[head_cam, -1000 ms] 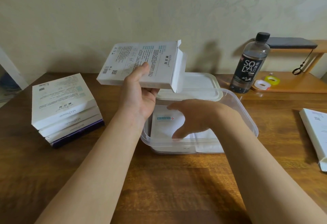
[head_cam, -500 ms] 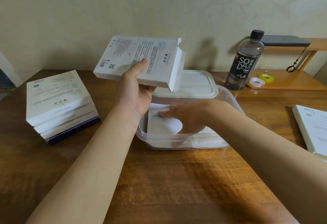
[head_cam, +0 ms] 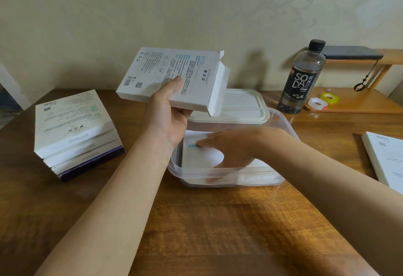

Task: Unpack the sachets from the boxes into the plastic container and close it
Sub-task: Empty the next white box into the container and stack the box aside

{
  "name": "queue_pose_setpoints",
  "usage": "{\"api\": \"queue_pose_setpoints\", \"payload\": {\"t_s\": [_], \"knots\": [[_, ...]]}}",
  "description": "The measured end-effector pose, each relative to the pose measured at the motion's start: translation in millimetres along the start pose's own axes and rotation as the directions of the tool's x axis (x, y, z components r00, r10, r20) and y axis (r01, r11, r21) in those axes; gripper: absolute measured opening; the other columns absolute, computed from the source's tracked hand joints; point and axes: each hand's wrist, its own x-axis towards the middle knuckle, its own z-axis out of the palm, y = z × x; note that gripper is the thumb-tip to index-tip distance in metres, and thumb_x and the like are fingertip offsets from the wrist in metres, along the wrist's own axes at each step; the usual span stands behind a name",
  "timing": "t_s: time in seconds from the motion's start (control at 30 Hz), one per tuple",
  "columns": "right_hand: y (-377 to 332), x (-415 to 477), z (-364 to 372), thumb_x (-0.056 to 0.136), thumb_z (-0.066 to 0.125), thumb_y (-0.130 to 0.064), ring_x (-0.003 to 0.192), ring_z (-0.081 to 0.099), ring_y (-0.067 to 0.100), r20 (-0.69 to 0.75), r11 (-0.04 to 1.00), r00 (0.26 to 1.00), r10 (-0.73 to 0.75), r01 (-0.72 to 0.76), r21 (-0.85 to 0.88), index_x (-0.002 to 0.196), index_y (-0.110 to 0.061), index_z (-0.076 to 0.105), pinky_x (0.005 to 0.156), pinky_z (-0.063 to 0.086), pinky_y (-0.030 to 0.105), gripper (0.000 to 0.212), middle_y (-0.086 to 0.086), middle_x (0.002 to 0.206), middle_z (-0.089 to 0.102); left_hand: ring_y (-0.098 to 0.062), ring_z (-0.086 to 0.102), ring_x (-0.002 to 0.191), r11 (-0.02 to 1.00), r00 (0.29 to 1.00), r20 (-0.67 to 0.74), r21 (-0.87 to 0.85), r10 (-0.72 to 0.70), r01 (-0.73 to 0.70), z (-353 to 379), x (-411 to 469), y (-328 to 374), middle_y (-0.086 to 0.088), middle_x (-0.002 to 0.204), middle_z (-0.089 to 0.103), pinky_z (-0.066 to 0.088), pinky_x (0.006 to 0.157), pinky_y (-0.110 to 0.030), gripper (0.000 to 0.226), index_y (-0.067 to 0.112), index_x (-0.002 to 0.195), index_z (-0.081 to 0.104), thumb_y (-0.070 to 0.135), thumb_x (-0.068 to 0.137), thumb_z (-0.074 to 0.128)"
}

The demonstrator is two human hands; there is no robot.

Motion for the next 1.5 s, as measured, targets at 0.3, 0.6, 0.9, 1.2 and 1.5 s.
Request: {"api": "queue_pose_setpoints", "payload": {"t_s": [0.3,0.6,0.9,1.2,1.5], "knots": [[-6,15,7,0.091,0.053,-0.064,0.153,0.015,0.020,-0.076,0.997,0.995,-0.057,0.060,0.042,0.159,-0.035,0.014,0.121,0.018,0.041,0.083,-0.008,0.167,0.011,-0.019,0.075,0.098,1.000,1.000,-0.011,-0.009,0.003,-0.004,-1,0,0,-0.003,0.105,0.078,0.061,0.075,-0.030,0.028,0.024,0.115,0.063,0.006,0.093,0.063],[10,-8,-2,0.091,0.065,-0.049,0.132,0.050,0.016,-0.224,0.957,0.969,0.105,-0.038,0.288,0.138,-0.030,0.056,0.112,0.040,0.039,0.051,-0.008,0.144,0.054,-0.016,0.075,0.094,1.000,1.000,0.022,0.025,0.006,-0.007,1,-3,2,0.000,0.099,0.078,0.057,0.079,-0.030,0.028,0.027,0.114,0.063,0.008,0.094,0.062],[22,-24,-31,0.091,0.059,0.003,0.066,0.069,0.025,-0.433,0.109,0.706,0.561,0.455,0.884,0.094,0.001,0.069,0.052,0.053,0.030,0.010,0.016,0.083,0.073,-0.019,0.074,0.097,0.996,1.000,0.020,0.087,-0.009,0.007,2,-3,0,-0.003,0.108,0.077,0.060,0.076,-0.031,0.030,0.027,0.120,0.063,0.010,0.095,0.061],[22,-19,-32,0.093,0.059,-0.006,0.059,0.059,0.021,-0.340,-0.218,0.830,0.441,0.467,0.857,0.095,-0.004,0.070,0.051,0.047,0.027,0.012,0.010,0.078,0.066,-0.020,0.072,0.103,0.993,0.998,0.059,0.120,-0.020,0.013,2,-5,0,-0.004,0.117,0.075,0.053,0.091,-0.036,0.037,0.029,0.116,0.066,0.010,0.085,0.066],[12,-17,-34,0.096,0.057,-0.006,0.036,0.030,0.017,-0.390,-0.142,0.825,0.410,0.480,0.866,0.053,-0.014,0.056,0.041,0.028,0.022,0.043,0.006,0.047,0.040,-0.019,0.071,0.099,0.983,0.987,0.141,0.175,-0.071,0.046,3,-6,0,-0.004,0.114,0.075,0.055,0.082,-0.034,0.038,0.028,0.112,0.070,0.016,0.076,0.070]]}}
